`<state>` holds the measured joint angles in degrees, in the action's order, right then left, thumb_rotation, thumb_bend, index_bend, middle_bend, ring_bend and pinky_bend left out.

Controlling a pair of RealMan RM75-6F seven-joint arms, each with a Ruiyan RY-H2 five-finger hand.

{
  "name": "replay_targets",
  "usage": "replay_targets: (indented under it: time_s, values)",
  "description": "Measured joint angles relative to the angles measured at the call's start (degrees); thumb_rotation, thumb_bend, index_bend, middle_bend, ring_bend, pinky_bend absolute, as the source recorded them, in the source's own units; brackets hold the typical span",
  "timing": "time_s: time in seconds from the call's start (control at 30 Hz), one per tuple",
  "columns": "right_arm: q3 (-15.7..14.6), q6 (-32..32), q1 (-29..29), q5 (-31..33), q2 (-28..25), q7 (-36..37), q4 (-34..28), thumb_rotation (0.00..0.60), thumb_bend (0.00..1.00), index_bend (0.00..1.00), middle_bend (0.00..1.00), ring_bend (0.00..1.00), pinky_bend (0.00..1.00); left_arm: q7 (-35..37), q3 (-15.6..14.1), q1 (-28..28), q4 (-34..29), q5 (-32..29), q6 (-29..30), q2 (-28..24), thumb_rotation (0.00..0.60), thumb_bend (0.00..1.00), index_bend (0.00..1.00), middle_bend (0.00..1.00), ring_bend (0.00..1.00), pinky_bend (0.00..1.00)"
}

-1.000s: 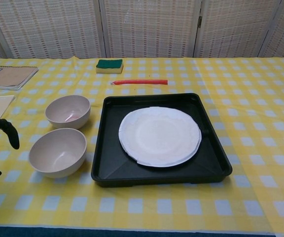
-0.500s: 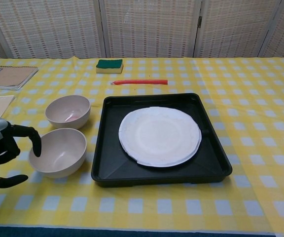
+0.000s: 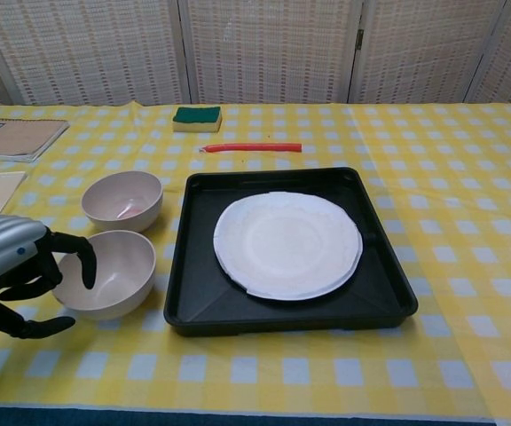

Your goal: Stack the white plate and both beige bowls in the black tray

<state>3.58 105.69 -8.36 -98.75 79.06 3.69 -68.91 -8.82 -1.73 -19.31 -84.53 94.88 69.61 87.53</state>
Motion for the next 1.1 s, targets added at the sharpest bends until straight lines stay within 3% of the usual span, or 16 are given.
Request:
replay_targets:
  time_s: [0.53, 0.73, 1.1]
  values:
    - [0.5, -0.2, 0.6, -0.2, -0.4, 0.3, -0.6, 0.600, 0.16, 0.00, 0.00, 0.00, 0.00, 2.0, -0.4, -1.2, 6.3, -0.4, 0.2, 2.8, 0.600, 0.38, 0.60, 1.00, 1.00, 1.00]
    - [0.4, -1.7, 0.2, -0.2, -0.5, 0.3, -0.2, 0.600, 0.16, 0.00, 0.00, 0.00, 0.00, 3.0, -0.9, -1.3, 6.1, -0.5, 0.6, 2.6, 0.600, 0.44, 0.63, 1.00, 1.00, 1.00]
    - [0.0, -2.3, 0.3, -0.9, -1.6, -0.2, -1.2, 0.600, 0.16, 0.00, 0.00, 0.00, 0.00, 1.0, -0.4, -0.8, 5.2, 0.9, 5.0, 2.4, 0.600, 0.44, 0.63, 1.00, 1.00, 1.00]
